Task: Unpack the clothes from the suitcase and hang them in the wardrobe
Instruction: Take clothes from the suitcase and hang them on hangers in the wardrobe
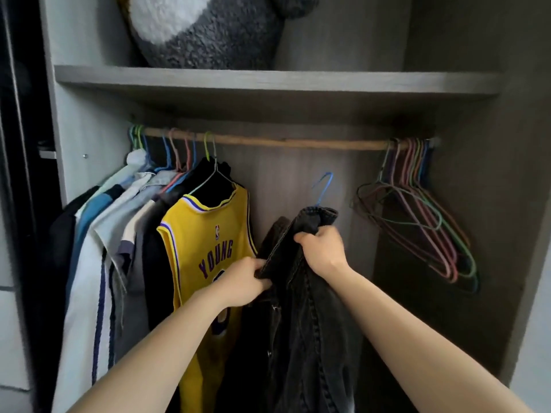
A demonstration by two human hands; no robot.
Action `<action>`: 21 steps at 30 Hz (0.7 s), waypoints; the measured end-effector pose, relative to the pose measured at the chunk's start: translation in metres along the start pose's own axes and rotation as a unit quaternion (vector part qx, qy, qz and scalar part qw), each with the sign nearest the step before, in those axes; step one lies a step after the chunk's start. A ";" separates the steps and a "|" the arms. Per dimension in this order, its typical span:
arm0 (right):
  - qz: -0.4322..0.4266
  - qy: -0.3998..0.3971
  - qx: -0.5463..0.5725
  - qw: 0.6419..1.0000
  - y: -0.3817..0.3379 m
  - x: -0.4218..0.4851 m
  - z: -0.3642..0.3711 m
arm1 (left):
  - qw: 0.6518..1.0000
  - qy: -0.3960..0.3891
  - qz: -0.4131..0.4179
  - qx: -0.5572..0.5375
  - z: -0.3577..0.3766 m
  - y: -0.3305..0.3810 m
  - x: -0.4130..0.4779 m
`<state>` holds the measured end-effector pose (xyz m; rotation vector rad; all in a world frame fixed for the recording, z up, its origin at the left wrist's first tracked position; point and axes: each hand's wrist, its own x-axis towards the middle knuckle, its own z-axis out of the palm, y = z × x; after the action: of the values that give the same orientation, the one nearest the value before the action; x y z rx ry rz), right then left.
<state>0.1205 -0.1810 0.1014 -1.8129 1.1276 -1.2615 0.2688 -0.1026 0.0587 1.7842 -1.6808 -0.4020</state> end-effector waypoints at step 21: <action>-0.039 -0.084 -0.119 0.989 -0.069 0.181 0.131 | 0.861 0.353 -0.030 0.365 -0.135 -0.080 0.098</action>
<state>0.2936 -0.3114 0.1876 -2.1148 1.1620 -1.0288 0.4274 -0.1671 0.1280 2.1135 -1.2857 0.9042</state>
